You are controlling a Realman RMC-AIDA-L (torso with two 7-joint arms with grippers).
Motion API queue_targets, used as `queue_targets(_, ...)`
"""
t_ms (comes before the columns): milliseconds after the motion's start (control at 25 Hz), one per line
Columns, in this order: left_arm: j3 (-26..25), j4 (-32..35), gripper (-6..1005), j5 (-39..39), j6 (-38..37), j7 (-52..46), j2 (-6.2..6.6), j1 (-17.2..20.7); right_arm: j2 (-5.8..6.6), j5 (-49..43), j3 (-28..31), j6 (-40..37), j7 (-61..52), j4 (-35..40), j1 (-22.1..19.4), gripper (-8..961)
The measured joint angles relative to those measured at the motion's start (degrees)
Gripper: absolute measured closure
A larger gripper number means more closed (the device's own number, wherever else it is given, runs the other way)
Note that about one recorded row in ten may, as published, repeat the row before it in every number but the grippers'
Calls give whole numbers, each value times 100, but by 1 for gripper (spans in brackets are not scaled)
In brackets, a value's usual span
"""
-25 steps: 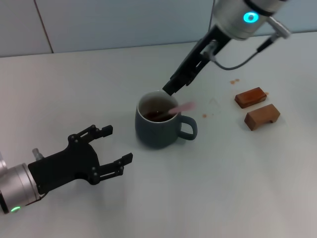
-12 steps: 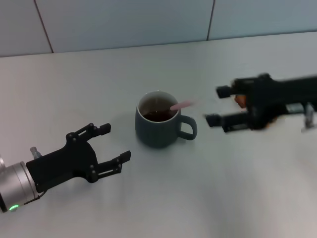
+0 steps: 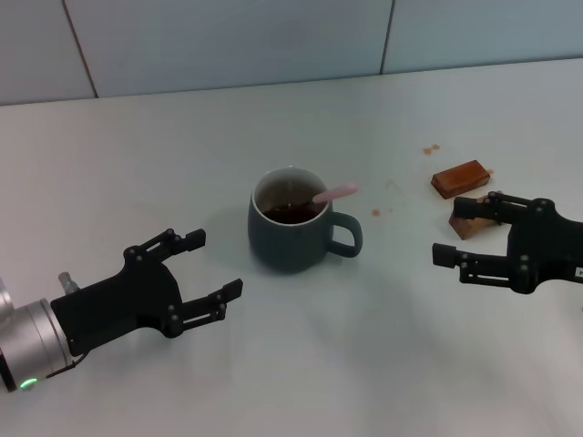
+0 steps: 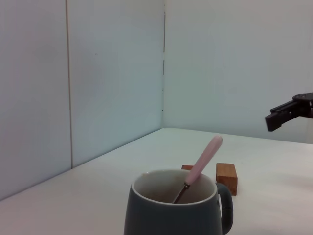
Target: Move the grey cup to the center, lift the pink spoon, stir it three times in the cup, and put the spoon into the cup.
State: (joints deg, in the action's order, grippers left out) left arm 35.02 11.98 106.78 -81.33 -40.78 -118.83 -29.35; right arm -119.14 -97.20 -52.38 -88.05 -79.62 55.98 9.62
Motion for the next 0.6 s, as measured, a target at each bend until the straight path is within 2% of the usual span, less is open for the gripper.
queue_targets(160, -4, -3, 144, 0, 0, 11, 0, 35, 2, -6, 203, 59, 214, -314, 90, 164)
queue_targets(600, -20, -9, 144, 0, -2, 41, -9, 63, -4, 25, 223, 102, 236, -398, 136, 165)
